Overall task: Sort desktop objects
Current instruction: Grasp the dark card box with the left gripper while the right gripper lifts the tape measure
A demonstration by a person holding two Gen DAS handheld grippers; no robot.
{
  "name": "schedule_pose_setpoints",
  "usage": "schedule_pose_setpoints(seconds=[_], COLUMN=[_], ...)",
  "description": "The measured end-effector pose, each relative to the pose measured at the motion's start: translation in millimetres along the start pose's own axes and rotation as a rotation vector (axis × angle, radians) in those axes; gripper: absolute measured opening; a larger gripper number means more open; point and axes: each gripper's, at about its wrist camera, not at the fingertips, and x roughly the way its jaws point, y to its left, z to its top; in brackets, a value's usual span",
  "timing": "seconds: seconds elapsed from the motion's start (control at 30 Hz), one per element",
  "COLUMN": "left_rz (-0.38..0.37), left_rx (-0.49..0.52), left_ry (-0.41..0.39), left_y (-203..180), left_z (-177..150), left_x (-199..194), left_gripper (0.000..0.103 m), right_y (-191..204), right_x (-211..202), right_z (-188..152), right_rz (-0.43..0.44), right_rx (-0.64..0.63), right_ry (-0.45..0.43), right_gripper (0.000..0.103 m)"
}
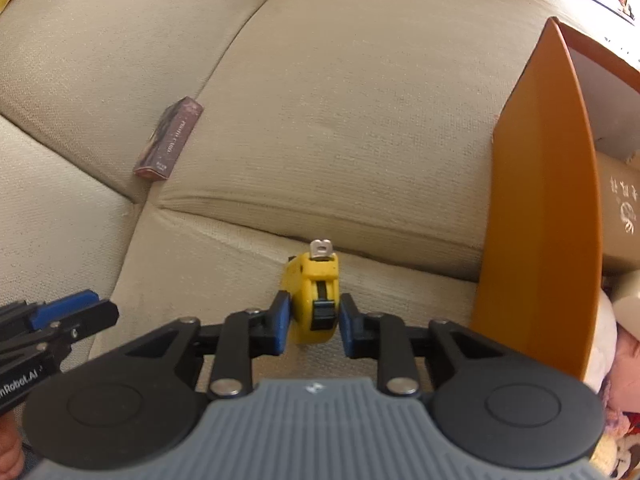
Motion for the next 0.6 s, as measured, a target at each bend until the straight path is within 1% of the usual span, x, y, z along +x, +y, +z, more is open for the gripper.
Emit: schedule_pose_setpoints(seconds=[0.07,0.13,0.23,0.27,0.3,0.4,0.47,0.6], left_rz=[0.001,0.037,0.120,0.143,0.173,0.255,0.282,0.321], left_rx=[0.019,0.061,0.146,0.178,0.211,0.320,0.386,0.548], left_ry=[-0.020,-0.046,-0.073,-0.081,-0.086,-0.103,-0.100,-0.096], left_y=[-2.1,-4.5,-10.9,-13.3,-15.9,-23.2,-25.5,-29.6], left_z=[7.5,17.7,33.1,38.0,41.4,49.2,51.0,44.8], left_x=[1.8,5.1,13.0,17.0,20.8,38.9,49.9,66.6], left_gripper=[0.032,0.033,0.042,0.050,0.052,0.052,0.052,0.052], right_y=[2.0,3.4,0.8,0.0,-1.1,-2.8,-2.7,-2.5], right_x=[-0.2,-1.2,-7.7,-9.6,-10.9,-15.8,-17.5,-16.0], right_z=[0.2,0.5,2.4,3.9,6.5,16.6,23.8,37.1], right_rz=[0.003,0.015,0.039,0.047,0.057,0.077,0.085,0.119], right_rx=[-0.009,-0.009,0.000,0.002,0.004,0.001,0.002,0.005], right_ry=[-0.018,-0.031,-0.054,-0.062,-0.067,-0.088,-0.105,-0.132], right_gripper=[0.025,0.023,0.021,0.021,0.021,0.020,0.020,0.021])
